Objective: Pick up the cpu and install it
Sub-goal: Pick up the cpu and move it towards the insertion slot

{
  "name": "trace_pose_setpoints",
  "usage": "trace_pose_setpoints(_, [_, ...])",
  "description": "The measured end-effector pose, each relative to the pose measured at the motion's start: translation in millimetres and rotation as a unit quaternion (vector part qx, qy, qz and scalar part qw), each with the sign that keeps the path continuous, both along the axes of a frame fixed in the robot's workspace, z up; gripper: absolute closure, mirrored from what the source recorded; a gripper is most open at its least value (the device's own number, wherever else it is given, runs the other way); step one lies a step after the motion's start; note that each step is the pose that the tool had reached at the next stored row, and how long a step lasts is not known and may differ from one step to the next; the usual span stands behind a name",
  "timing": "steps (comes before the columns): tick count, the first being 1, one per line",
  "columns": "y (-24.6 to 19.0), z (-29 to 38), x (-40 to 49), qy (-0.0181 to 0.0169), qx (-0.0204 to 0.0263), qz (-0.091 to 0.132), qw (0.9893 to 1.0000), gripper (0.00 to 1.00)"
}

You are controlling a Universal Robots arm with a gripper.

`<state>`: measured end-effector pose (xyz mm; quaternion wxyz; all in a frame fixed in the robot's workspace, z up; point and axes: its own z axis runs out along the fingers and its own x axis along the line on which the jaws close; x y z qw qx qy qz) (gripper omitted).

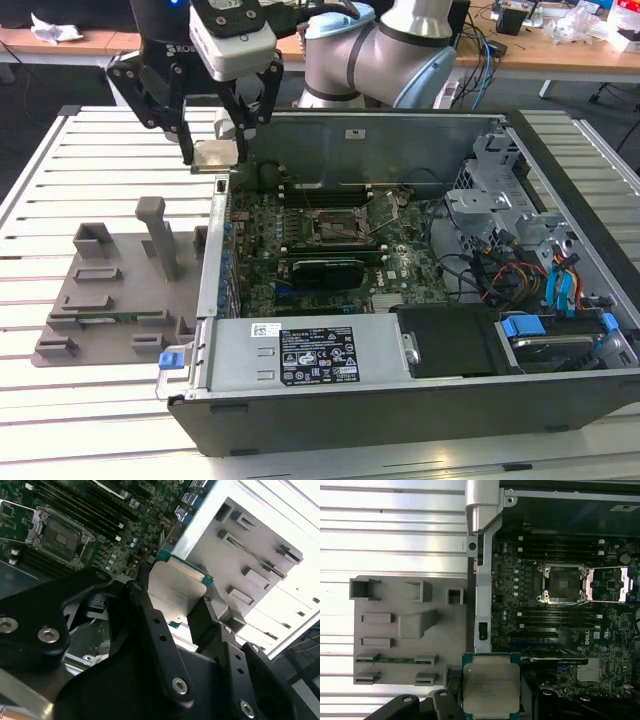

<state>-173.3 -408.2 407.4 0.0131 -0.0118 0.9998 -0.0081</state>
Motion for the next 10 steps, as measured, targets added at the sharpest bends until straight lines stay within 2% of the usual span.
trace_pose_setpoints(3, [0.2, -0.7, 9.2, 0.0001, -0.0001, 0.0, 1.0, 0.45])
trace_pose_setpoints(10, [3.5, -5.2, 42.6, 0.0005, -0.0001, -0.006, 1.0, 0.45])
